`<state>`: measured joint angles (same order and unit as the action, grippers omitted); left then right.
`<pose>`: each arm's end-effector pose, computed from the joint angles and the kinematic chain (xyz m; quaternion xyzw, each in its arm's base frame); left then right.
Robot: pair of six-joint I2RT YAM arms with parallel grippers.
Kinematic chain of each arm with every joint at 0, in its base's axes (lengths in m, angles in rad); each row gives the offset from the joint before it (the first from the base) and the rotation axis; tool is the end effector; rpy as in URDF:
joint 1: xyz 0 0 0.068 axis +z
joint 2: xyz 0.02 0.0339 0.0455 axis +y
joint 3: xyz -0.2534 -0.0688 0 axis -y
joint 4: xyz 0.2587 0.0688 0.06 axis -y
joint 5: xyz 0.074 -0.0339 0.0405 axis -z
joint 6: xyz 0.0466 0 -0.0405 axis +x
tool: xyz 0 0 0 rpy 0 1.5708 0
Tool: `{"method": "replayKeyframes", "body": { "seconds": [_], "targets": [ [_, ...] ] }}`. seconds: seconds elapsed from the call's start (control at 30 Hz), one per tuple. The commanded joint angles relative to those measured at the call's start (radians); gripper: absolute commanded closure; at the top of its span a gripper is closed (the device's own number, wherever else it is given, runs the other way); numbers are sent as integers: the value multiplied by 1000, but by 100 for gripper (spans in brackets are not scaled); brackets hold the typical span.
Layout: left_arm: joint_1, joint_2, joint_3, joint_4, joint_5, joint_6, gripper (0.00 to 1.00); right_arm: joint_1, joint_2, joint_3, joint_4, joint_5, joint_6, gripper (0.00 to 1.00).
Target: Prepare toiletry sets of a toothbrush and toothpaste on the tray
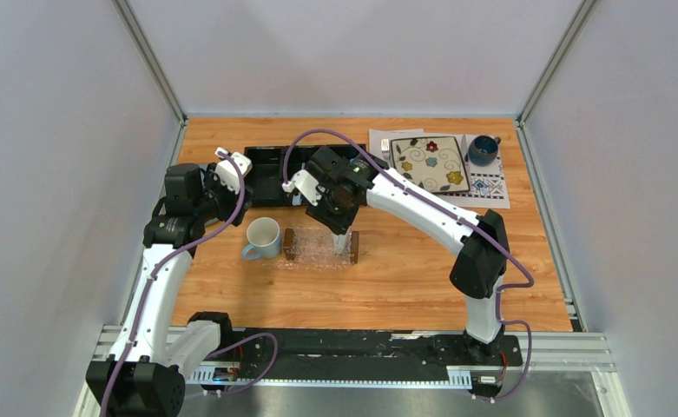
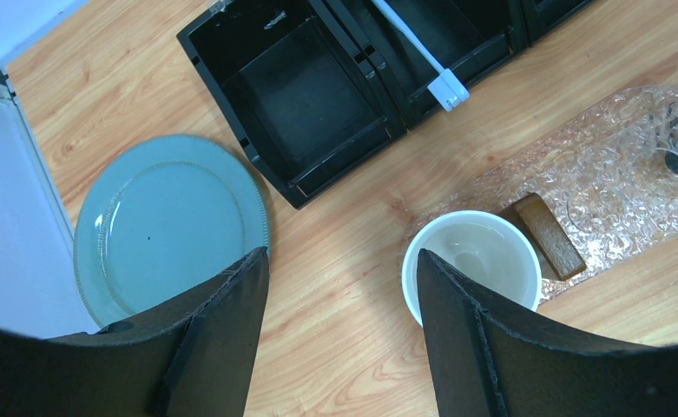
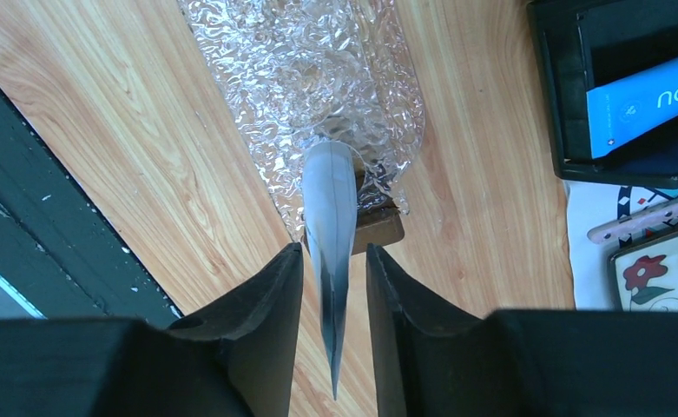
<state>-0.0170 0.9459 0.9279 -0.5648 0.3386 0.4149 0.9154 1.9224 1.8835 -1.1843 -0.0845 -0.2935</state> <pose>0.2297 -0.0194 0.3094 0.2640 0.8306 -0.0531 0.4875 0.2462 0.3268 0.2881 -0.5653 0.8055 0.0925 0.1518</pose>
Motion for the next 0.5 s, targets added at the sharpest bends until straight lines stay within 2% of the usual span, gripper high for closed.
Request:
{"method": "replayKeyframes", "body": {
  "seconds": [0.0, 0.27, 0.47],
  "targets": [
    [9, -7, 15, 5, 19, -5, 29, 7, -65, 52, 23, 46, -9, 60],
    [8, -7, 20, 8, 23, -10, 29, -7, -92, 137, 25, 69, -6, 45],
    [9, -10, 20, 8, 22, -10, 29, -36, -100, 192, 49, 78, 36, 41]
  ]
}}
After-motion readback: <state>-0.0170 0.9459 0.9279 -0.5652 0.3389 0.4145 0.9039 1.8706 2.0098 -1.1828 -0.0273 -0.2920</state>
